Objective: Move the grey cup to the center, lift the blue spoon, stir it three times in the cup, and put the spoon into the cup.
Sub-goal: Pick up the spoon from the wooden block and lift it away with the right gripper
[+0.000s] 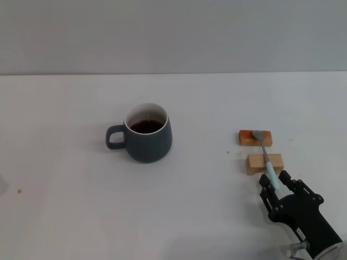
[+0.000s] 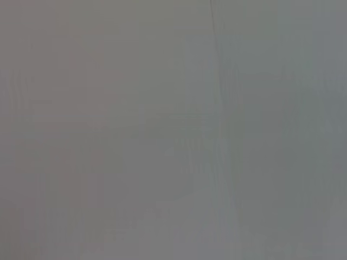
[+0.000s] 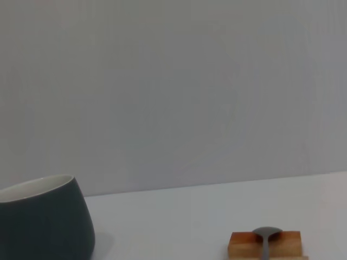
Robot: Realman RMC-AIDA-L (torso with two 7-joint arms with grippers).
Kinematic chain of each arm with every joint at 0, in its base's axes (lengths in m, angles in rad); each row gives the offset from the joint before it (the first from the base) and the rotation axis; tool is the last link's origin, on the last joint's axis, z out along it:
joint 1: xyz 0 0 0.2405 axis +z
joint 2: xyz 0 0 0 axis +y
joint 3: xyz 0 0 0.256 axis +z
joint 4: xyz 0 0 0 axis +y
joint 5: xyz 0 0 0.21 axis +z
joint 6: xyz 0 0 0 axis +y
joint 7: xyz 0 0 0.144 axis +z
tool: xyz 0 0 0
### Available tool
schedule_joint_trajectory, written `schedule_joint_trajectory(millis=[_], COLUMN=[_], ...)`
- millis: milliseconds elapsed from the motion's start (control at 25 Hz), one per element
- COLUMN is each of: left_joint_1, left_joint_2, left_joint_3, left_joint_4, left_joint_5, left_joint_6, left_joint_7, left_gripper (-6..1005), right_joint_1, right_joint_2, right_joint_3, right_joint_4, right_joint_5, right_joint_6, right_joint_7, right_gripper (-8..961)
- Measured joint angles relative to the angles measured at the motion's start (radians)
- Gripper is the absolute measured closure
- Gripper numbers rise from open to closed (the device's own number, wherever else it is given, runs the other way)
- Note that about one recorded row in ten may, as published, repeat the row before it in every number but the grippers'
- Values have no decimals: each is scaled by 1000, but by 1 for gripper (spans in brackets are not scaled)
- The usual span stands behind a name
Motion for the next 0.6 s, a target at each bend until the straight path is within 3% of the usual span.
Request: schedule_joint_trajectory(millis=[600], left_joint_1=[-10], left_joint_2=[1], left_joint_3=[0], left_joint_4=[11], left_joint_5=[-1], left_joint_6=[-1], left_joint_7=[1], left_gripper=[1001], right_joint_1=[10], right_joint_2=[0], right_joint_3=[2], right_joint_4=[0], right_joint_5=[3], right_joint_6=[5], right_joint_7=[0], right_gripper=[552])
